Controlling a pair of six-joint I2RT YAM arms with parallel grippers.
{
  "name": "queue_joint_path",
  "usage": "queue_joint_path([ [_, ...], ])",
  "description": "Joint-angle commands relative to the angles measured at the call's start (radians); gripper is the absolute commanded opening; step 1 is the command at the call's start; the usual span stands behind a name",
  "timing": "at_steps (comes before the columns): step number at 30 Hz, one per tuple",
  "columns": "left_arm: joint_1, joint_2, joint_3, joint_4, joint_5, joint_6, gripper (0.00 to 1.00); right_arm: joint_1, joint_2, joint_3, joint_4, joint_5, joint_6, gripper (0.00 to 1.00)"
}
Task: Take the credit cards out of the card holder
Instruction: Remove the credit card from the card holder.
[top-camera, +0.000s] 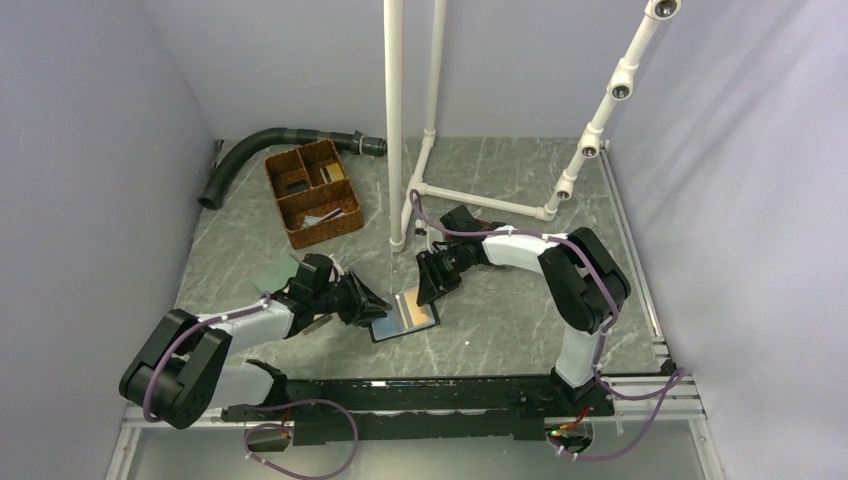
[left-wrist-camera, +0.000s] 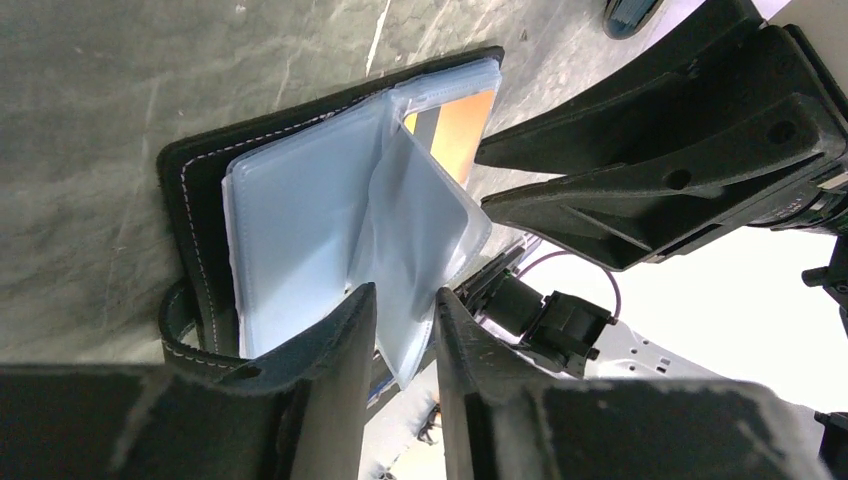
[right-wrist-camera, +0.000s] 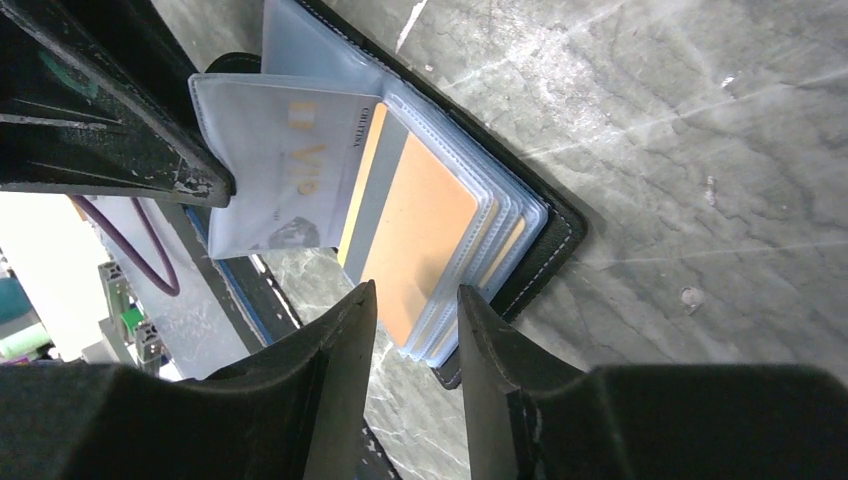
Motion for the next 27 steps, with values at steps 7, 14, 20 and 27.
queue_joint_path([
  [7,0.005,-0.021,-0.002,-0.051,-0.011,0.033,0.19,-0.001,-0.038,0.011,-0.009,0.034,-0.031,0.39],
  [14,0.006,-0.003,0.006,-0.03,-0.001,0.034,0.34,0.0,-0.044,0.009,-0.004,-0.006,-0.029,0.4],
  [20,0.006,0.032,0.014,-0.008,0.011,0.031,0.22,-0.001,-0.053,0.01,-0.002,-0.022,-0.026,0.4],
  [27,0.006,0.015,0.026,-0.01,0.021,0.064,0.0,-0.008,-0.099,0.0,-0.009,-0.034,-0.052,0.4],
])
